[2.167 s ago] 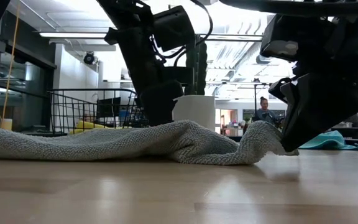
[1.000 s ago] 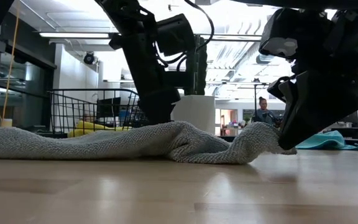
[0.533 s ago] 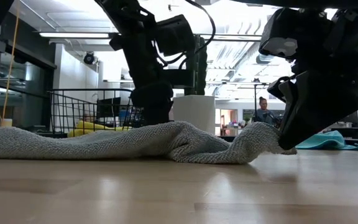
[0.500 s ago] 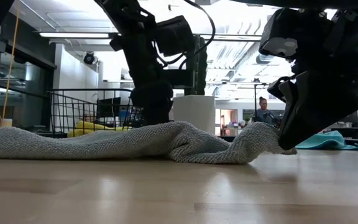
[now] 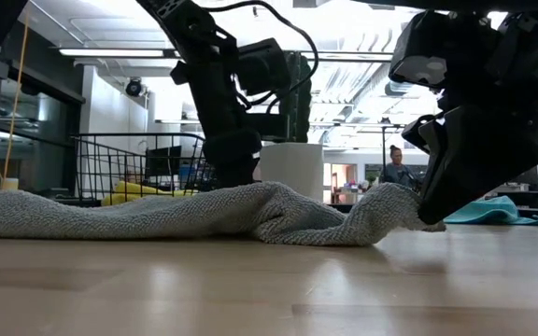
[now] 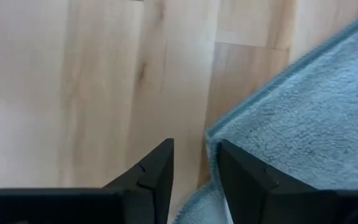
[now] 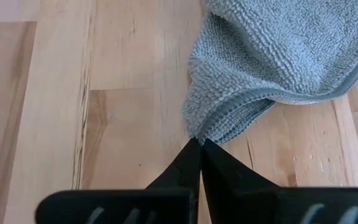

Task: Fold microfiber towels
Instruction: Fold the gray microfiber towel on the table

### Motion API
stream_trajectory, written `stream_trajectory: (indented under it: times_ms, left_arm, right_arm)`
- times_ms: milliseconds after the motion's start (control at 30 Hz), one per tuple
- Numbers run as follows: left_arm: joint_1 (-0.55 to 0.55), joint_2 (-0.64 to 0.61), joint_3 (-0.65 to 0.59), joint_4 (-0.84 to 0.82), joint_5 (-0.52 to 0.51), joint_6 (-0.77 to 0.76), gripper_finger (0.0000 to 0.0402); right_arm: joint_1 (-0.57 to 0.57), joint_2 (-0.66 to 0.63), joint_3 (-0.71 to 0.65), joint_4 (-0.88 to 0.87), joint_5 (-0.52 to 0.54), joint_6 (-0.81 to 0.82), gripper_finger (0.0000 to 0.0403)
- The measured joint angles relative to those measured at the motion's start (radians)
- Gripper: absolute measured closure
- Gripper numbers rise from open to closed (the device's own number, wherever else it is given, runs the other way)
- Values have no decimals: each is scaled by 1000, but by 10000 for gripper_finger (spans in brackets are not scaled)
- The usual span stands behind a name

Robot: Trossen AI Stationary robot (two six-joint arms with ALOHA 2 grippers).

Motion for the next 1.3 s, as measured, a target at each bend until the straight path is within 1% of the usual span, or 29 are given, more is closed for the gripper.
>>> stream_trajectory:
  times_ms: [167,300,367,500,700,833,967,1067,1167,1300]
  left_arm:
    - [-1,0,0,0,64,0,306]
    - [-1,0,0,5,55,0,324]
    - [-1,0,0,11,45,-1,341]
    - [-1,0,0,12,44,-21,392]
    - [-10,-1,0,-6,50,-28,399]
    - [-18,-28,0,-34,54,-29,400]
    - [-22,-101,0,-49,49,-31,401]
    - [-24,-193,0,-48,43,-38,401]
    - [-34,-303,1,-50,6,-52,401]
    - [-65,-456,1,-39,-44,-53,401]
  right_arm:
    - [0,0,0,0,0,0,402]
    - [0,0,0,0,0,0,402]
    - [0,0,0,1,0,0,402]
    - [0,0,0,0,0,0,402]
    - [0,0,0,0,0,-2,402]
    - [0,0,0,-14,0,-5,402]
    - [0,-7,0,-74,7,2,402]
    - [-6,-46,0,-172,50,45,402]
    - [-13,-118,4,-287,119,94,402]
    - [-14,-240,31,-411,248,100,402]
